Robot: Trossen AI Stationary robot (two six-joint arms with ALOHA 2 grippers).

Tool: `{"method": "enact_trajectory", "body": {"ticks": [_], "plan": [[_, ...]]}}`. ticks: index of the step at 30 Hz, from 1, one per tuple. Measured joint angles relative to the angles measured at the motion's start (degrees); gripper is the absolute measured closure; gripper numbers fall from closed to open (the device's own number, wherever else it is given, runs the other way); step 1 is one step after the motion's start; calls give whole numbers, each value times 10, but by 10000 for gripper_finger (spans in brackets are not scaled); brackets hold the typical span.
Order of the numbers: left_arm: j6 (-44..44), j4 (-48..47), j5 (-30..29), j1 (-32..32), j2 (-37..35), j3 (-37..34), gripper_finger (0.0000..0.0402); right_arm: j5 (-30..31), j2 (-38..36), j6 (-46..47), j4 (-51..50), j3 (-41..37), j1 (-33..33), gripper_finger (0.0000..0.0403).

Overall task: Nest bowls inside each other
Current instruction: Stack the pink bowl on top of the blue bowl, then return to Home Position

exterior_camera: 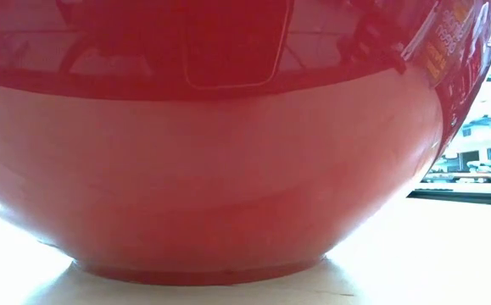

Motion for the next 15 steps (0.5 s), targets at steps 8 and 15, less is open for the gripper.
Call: {"method": "enact_trajectory", "body": {"ticks": [8, 15], "plan": [[6, 34, -12, -38, -1, 0, 111, -28, 11, -32, 12, -1, 1, 324], [6, 34, -32, -78, -1, 0, 111, -82, 4, -44, 9, -1, -22, 246]]}}
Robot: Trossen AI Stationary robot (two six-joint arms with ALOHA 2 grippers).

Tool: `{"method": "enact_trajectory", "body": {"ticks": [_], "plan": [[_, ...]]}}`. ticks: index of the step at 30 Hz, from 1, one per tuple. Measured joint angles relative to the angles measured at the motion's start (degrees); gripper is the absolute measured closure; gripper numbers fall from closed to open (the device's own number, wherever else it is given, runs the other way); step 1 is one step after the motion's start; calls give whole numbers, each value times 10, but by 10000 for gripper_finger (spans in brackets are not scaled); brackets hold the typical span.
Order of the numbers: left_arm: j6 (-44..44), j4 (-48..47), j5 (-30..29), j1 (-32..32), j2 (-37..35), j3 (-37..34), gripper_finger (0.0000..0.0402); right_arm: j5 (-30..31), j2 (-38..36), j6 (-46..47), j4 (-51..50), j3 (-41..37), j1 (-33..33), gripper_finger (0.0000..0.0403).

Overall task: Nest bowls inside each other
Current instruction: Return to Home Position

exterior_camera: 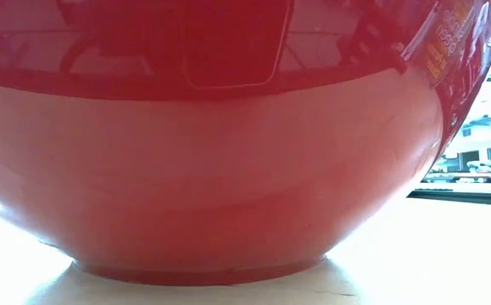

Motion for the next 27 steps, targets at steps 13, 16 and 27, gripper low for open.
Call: {"method": "enact_trajectory", "body": {"ticks": [13, 16, 27], "plan": [[15, -47, -100, -85, -43, 0, 111, 55, -68, 10, -34, 0, -25, 235], [23, -63, -118, -85, -80, 0, 111, 72, -84, -3, -35, 0, -38, 235], [38, -118, -187, -84, -173, 0, 111, 107, -190, -61, -1, -99, -108, 242]]}}
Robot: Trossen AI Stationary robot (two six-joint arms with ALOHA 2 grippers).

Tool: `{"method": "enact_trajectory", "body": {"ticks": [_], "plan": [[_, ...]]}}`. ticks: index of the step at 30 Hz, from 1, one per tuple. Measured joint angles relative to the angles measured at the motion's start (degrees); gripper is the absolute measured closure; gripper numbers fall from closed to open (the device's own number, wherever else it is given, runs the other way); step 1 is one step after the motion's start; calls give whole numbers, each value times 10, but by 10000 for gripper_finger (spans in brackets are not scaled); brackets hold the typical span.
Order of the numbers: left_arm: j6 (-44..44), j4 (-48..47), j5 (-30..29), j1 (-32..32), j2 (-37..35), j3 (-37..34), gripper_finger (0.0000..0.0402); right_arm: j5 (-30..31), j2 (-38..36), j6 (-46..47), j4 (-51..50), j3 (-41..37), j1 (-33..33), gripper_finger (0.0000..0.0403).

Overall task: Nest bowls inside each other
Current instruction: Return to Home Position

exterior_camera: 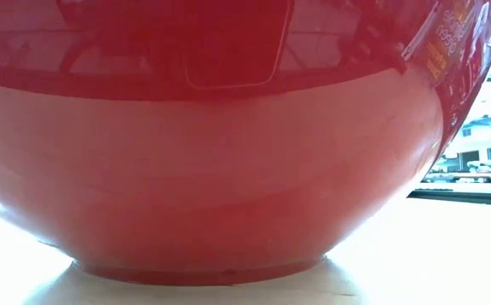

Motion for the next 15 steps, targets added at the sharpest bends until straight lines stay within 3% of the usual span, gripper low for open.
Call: {"method": "enact_trajectory", "body": {"ticks": [8, 15], "plan": [[35, 19, -77, 15, -11, 0, 111, -28, -171, 33, 139, -226, -46, 250], [60, 52, -79, 68, -1, 0, 111, -34, -326, 66, 227, -390, -63, 250]]}}
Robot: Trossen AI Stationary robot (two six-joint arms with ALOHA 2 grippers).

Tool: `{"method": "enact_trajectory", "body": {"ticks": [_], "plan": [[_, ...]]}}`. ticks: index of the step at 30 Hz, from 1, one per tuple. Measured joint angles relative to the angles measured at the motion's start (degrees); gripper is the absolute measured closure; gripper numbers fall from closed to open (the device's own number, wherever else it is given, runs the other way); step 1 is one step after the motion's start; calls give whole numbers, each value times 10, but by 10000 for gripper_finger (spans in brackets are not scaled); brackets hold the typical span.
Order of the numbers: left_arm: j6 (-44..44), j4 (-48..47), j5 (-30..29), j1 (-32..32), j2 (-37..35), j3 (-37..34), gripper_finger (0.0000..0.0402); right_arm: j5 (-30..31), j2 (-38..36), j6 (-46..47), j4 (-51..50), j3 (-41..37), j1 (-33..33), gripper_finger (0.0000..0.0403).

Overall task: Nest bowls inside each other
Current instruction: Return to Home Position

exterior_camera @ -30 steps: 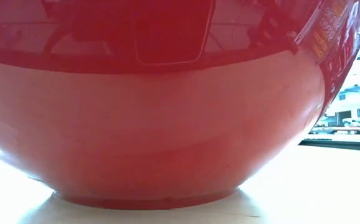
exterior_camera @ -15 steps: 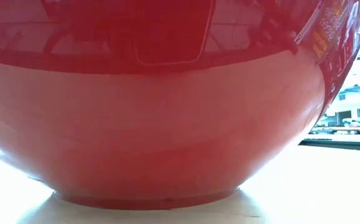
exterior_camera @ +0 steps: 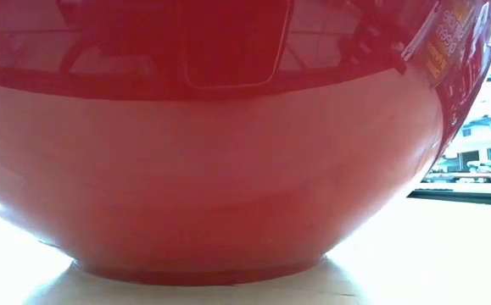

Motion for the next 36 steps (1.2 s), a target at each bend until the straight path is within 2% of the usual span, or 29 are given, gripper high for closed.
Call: {"method": "enact_trajectory", "body": {"ticks": [8, 17, 27, 36], "plan": [[7, 12, -8, 58, -26, 0, 111, -2, -164, 13, 38, -129, -43, 250], [10, -6, -15, 73, -59, -4, 111, -4, -316, 55, 12, -212, -67, 250], [-78, 125, -4, 73, -70, -156, 111, 11, -420, 92, -3, -271, -77, 250], [-128, 219, -2, 74, -184, -283, 112, 11, -498, 128, -25, -321, -93, 250]]}}
